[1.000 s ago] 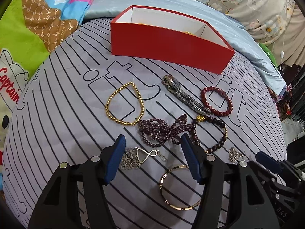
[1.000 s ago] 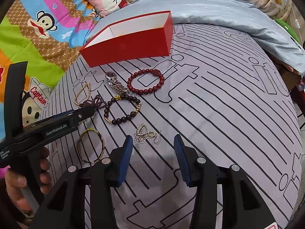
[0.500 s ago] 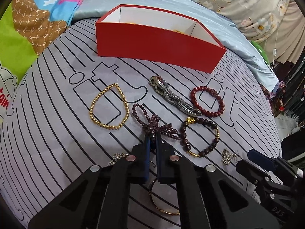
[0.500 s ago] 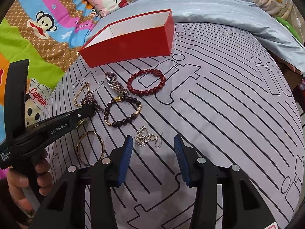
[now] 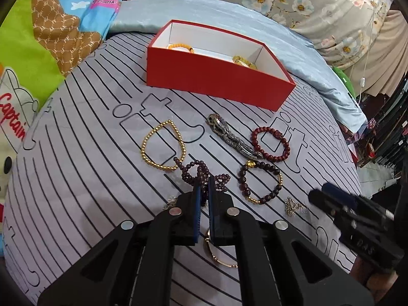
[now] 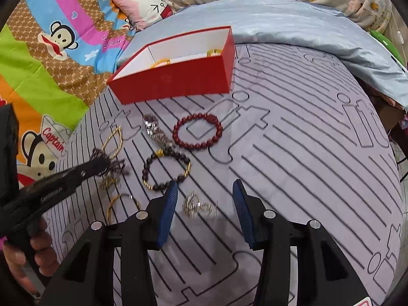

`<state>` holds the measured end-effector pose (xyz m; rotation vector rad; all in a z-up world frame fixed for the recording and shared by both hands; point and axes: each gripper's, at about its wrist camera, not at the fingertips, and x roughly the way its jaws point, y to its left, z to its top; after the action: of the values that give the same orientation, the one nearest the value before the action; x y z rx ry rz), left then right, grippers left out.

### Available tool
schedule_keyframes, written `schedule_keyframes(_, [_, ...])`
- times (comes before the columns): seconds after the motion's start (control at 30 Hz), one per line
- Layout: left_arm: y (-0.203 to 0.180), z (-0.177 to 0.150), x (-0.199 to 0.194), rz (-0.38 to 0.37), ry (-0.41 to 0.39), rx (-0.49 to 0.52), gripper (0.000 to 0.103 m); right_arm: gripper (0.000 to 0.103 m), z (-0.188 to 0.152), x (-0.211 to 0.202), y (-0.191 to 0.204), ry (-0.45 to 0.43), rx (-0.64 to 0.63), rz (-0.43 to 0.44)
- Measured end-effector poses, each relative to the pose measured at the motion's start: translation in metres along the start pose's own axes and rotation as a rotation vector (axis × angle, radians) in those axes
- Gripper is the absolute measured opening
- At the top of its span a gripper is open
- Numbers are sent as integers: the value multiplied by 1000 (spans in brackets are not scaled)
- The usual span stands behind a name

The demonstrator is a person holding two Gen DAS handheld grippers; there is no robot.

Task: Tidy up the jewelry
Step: 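Grasp the red bead bracelet with the right gripper while the left gripper holds the garnet bracelet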

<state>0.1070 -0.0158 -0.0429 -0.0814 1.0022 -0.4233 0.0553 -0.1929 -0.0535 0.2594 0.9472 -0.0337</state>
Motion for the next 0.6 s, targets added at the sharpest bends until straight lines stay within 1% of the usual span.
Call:
schedule_keyframes(0.07, [0, 1, -6, 11, -15, 10, 5, 44, 9, 4, -2, -12, 4, -2])
schedule_keyframes(0.17, [2, 3, -11, 7, -26, 8, 5, 40, 22, 14, -4, -13, 10, 2])
schedule_keyframes(0.2, [3, 3, -12, 9, -28, 8, 5, 35, 26, 18, -4, -12, 6, -2])
schedule_keyframes(0.27, [5, 4, -13, 11, -28, 3, 5, 31, 34, 27, -5, -12, -5, -12])
schedule_keyframes(0.43, [11, 5, -12, 18, -26, -5, 5, 24, 45, 49, -7, 12, -6, -30])
schedule_keyframes(0.6, [15, 5, -11, 18, -23, -10, 5, 22, 50, 63, -5, 25, -25, -51])
